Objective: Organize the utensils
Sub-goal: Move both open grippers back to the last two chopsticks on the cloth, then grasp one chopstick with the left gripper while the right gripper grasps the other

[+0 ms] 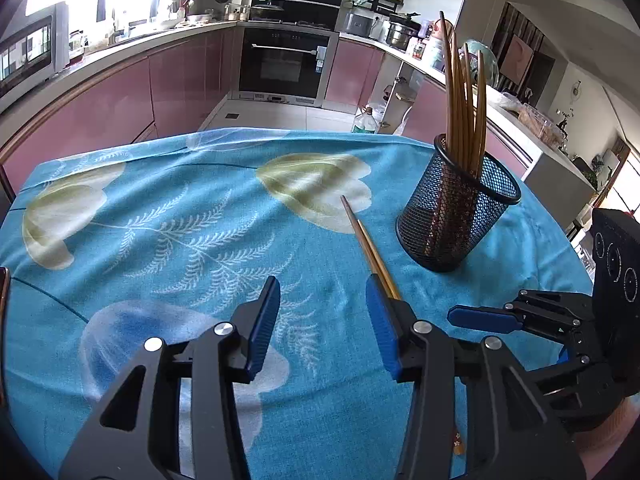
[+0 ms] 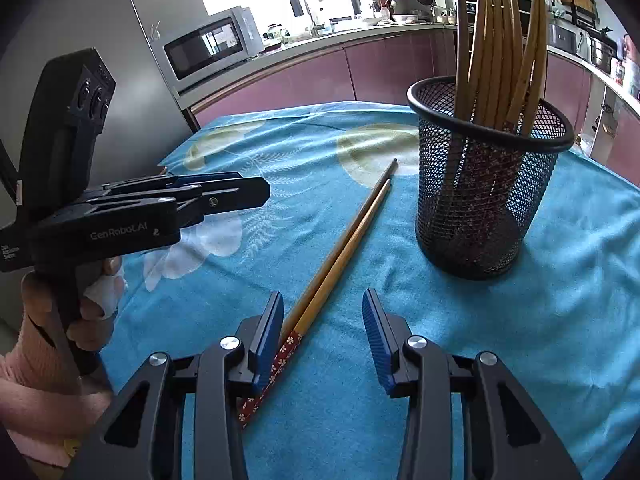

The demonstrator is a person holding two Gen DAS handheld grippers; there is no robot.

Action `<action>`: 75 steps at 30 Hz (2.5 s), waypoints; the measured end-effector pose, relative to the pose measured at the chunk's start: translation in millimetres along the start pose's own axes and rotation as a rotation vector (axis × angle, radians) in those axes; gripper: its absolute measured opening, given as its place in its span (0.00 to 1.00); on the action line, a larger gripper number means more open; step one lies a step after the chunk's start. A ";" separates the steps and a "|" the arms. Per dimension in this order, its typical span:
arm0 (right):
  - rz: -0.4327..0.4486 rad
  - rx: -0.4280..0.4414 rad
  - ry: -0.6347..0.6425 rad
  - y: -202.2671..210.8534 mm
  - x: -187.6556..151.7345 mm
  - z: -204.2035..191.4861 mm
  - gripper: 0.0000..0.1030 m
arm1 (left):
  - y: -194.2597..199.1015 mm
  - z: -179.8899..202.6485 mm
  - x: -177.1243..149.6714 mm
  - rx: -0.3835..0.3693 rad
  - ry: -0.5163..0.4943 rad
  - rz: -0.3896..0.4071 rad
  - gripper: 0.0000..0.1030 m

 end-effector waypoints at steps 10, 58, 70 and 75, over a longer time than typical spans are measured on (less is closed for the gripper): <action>-0.025 -0.080 0.029 -5.0 -11.8 0.1 0.37 | 1.2 1.5 -7.4 -0.002 -0.011 -0.009 0.45; -0.018 -0.073 -0.046 -21.5 7.1 22.0 0.25 | -13.3 46.5 -45.6 0.005 -0.102 -0.093 0.20; -0.029 -0.103 -0.030 -37.0 21.0 24.4 0.20 | -48.3 38.8 -25.1 0.021 -0.118 -0.136 0.20; -0.033 -0.115 -0.039 -40.2 24.8 28.7 0.12 | -57.5 38.9 -17.5 0.035 -0.120 -0.136 0.19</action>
Point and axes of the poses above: each gripper's, at about its wrist camera, not at the fingertips, and y roughly against the way its jaws point, z to its right, x to its top, the point moved 8 cm from there along -y, roughly the way its jaws point, and after that the axes turned 4 degrees about y, right-handed, at the moved point
